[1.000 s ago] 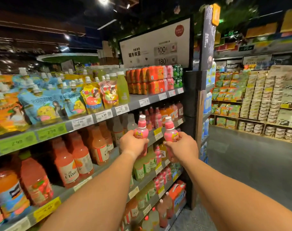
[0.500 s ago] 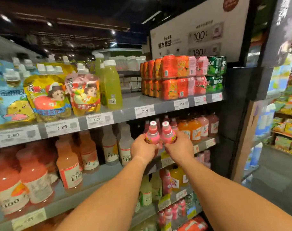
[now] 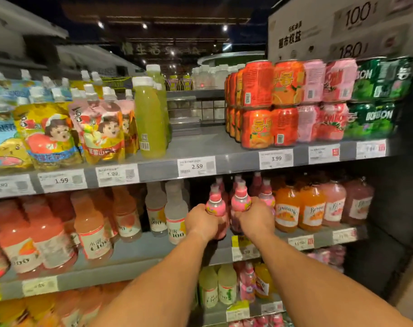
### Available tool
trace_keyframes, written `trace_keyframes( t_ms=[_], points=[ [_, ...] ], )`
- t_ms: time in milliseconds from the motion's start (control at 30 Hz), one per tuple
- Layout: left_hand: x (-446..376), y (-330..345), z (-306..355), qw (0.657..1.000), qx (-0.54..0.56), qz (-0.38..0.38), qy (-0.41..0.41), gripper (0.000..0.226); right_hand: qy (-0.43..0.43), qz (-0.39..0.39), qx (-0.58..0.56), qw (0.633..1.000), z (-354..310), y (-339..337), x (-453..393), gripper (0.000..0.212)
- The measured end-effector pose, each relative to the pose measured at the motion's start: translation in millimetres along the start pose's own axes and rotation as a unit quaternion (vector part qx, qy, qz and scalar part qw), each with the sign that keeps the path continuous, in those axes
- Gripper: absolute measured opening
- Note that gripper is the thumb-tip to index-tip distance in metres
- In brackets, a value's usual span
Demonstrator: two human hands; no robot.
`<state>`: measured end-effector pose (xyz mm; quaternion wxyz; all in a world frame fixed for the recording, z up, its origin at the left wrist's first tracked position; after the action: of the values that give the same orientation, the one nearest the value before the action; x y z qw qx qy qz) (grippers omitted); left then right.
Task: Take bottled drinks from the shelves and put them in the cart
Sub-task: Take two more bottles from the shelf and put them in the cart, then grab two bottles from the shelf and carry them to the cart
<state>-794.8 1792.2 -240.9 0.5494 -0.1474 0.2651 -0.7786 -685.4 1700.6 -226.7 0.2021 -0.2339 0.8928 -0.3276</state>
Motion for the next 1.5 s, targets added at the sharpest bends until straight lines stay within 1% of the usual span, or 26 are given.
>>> trace_keyframes(
  t_ms=[133, 200, 267, 367, 533, 733, 800, 900, 967, 1033, 1100, 1233, 1333, 1433, 1500],
  points=[
    [-2, 15, -4, 0.999, 0.028, -0.015, -0.016, 0.039, 0.028, -0.025, 0.028, 0.999, 12, 9, -15, 0.041],
    [-4, 17, -4, 1.000, 0.009, -0.025, -0.013, 0.040, 0.034, -0.032, 0.051, 0.998, 16, 14, -18, 0.042],
    [-7, 17, -5, 1.000, -0.001, -0.028, -0.013, 0.042, 0.038, -0.025, 0.061, 0.997, 17, 20, -20, 0.041],
    [-8, 21, -8, 0.999, 0.023, -0.028, -0.012, 0.046, 0.036, -0.010, 0.045, 0.998, 20, 26, -21, 0.039],
    [-3, 23, -11, 0.999, 0.040, -0.028, -0.003, 0.047, 0.017, -0.006, 0.039, 0.999, 22, 29, -17, 0.043],
    [8, 6, -6, 0.999, -0.031, 0.002, 0.037, 0.050, -0.016, 0.020, 0.057, 0.998, 11, 10, 7, 0.044],
    [14, -8, -8, 0.998, -0.049, 0.011, 0.047, 0.059, -0.014, 0.040, 0.071, 0.997, 2, 1, 19, 0.047],
    [25, -35, -20, 0.998, -0.037, 0.017, 0.046, 0.065, -0.019, 0.065, 0.072, 0.995, -19, -6, 42, 0.045],
    [37, -62, -32, 0.998, -0.041, 0.023, 0.046, 0.061, -0.029, 0.065, 0.082, 0.994, -39, -3, 64, 0.046],
    [50, -98, -51, 0.996, -0.061, 0.040, 0.047, 0.050, -0.045, 0.049, 0.082, 0.994, -65, 8, 91, 0.053],
    [63, -145, -78, 0.995, -0.072, 0.062, 0.029, 0.047, -0.065, 0.028, 0.069, 0.995, -96, 26, 123, 0.054],
    [101, -263, -157, 0.986, -0.108, 0.119, -0.044, 0.042, -0.117, -0.031, 0.072, 0.990, -167, 79, 205, 0.058],
    [145, -357, -223, 0.971, -0.114, 0.180, -0.104, 0.046, -0.162, -0.093, 0.040, 0.982, -226, 127, 281, 0.057],
    [195, -445, -281, 0.950, -0.134, 0.237, -0.153, 0.044, -0.228, -0.155, 0.025, 0.961, -286, 174, 362, 0.058],
    [231, -498, -313, 0.934, -0.143, 0.272, -0.186, 0.049, -0.271, -0.193, 0.018, 0.943, -323, 200, 416, 0.060]
  ],
)
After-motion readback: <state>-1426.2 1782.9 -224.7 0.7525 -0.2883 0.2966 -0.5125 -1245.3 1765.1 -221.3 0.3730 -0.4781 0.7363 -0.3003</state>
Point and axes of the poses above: each hand's wrist, its own x-axis away from the middle knuckle, its own y-axis out of the palm, z = x × y, the point moved 1 cm from there along -x, towards the middle knuckle, and after that the axes turned 2 degrees about x, right-handed, at the moved point
